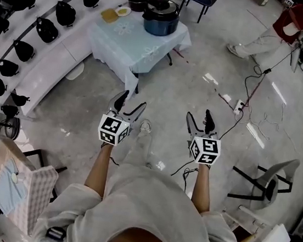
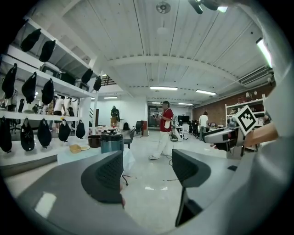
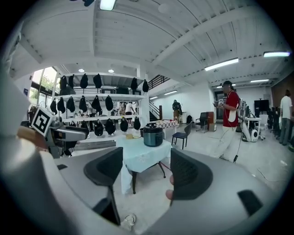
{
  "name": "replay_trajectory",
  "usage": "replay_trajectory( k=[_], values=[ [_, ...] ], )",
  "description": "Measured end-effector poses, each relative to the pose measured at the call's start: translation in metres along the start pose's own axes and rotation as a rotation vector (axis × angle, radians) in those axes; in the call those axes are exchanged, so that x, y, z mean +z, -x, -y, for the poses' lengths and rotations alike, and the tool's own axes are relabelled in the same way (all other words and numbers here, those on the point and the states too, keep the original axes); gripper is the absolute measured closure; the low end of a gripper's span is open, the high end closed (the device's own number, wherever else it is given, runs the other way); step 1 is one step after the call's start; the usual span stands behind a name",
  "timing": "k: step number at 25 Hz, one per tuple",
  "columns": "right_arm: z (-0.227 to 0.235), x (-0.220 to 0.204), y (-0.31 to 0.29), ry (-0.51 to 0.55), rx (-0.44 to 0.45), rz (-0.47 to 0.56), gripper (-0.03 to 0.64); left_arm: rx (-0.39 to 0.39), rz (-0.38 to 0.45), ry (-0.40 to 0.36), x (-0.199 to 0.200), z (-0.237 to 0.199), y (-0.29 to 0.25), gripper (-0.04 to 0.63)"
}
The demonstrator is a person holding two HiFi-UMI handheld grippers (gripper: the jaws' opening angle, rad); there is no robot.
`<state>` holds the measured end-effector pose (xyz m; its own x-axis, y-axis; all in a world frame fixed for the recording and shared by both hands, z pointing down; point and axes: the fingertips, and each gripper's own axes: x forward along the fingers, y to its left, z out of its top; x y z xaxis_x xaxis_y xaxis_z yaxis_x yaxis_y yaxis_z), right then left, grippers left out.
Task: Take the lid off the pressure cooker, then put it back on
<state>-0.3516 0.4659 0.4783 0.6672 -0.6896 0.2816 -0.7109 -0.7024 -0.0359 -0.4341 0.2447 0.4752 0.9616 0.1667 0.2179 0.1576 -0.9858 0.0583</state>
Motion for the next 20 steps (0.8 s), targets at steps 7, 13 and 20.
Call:
replay_trajectory(
  k=[7,13,20],
  values=[
    [0.037,0.029,-0.094,0.008,-0.027,0.019,0.315,-0.042,0.003,-0.001,0.016,-0.056,-0.099,0.281],
    [0.07,0.078,-0.187,0.024,-0.052,0.021,0.316,-0.063,0.026,-0.009,0.06,-0.122,-0.185,0.281],
    [0.098,0.106,-0.277,0.033,-0.073,0.012,0.316,-0.079,0.038,-0.012,0.084,-0.187,-0.263,0.281]
  ],
)
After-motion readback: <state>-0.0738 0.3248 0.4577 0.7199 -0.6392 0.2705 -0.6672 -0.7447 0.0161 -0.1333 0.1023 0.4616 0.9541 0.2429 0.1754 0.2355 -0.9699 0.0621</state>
